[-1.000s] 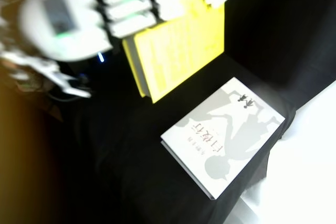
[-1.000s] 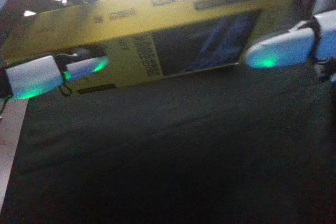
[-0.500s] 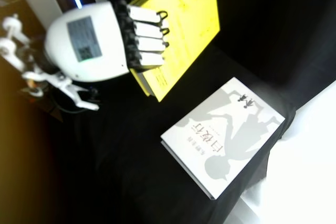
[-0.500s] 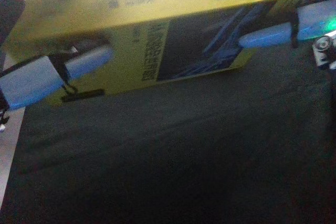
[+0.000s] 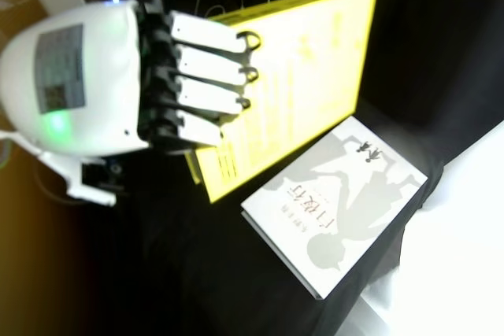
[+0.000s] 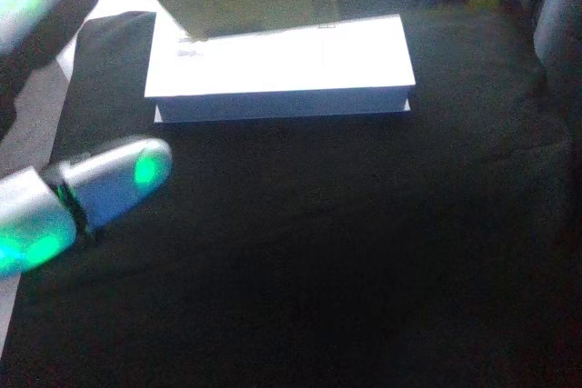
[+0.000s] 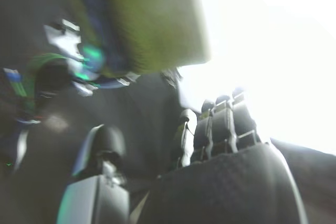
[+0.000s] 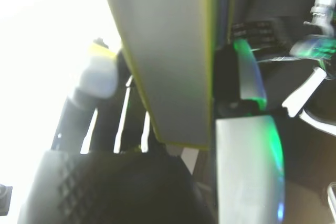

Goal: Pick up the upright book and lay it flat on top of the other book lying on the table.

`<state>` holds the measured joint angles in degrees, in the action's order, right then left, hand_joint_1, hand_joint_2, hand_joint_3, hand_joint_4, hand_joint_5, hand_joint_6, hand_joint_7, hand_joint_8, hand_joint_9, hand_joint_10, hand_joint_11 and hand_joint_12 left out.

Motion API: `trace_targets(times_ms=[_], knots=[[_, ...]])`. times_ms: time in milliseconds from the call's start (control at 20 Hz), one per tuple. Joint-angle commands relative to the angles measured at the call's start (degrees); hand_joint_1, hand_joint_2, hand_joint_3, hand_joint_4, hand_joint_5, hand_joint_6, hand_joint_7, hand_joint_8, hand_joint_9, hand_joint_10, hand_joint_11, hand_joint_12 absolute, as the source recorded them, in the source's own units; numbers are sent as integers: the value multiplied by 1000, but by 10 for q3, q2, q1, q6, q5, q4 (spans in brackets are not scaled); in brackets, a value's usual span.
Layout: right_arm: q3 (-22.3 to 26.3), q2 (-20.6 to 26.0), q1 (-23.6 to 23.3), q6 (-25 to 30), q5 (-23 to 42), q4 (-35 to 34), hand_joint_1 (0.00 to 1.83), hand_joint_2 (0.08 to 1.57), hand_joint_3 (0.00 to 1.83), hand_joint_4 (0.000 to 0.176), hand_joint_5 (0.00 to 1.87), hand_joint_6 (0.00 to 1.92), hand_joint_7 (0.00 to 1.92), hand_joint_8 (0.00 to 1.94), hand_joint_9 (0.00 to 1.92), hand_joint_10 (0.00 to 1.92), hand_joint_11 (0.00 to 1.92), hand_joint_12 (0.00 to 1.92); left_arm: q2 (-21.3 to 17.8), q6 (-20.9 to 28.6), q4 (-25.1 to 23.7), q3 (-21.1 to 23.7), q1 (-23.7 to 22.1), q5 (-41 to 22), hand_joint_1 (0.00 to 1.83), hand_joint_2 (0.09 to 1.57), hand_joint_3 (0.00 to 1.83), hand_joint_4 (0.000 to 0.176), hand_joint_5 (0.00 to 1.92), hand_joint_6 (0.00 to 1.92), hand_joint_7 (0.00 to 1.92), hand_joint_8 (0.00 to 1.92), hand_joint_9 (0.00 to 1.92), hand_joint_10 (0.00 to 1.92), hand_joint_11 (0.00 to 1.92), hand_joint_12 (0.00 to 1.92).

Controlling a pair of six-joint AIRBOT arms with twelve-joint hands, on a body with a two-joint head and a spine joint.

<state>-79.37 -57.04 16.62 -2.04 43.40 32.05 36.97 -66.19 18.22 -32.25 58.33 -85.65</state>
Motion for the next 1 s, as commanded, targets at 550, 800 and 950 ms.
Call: trace_targets(times_ms=[550, 800, 950], knots=[[-147, -154, 53, -58, -64, -72, 1193, 1326, 12, 0, 504, 1389, 710, 1698, 781, 1844, 793, 1907, 34, 2, 4, -20, 6, -106, 209, 1282, 13, 82, 0, 0, 0, 0, 0, 0, 0, 0], [-131, -142, 91, -58, -103, -56, 924, 1269, 0, 0, 422, 936, 627, 784, 500, 1175, 334, 1634, 31, 2, 9, -15, 13, -121, 219, 1334, 24, 80, 0, 0, 0, 0, 0, 0, 0, 0], [-117, -128, 91, -53, -104, -47, 104, 1315, 0, 37, 12, 58, 49, 19, 33, 187, 2, 835, 31, 2, 15, -14, 16, -124, 230, 1348, 21, 90, 0, 0, 0, 0, 0, 0, 0, 0]])
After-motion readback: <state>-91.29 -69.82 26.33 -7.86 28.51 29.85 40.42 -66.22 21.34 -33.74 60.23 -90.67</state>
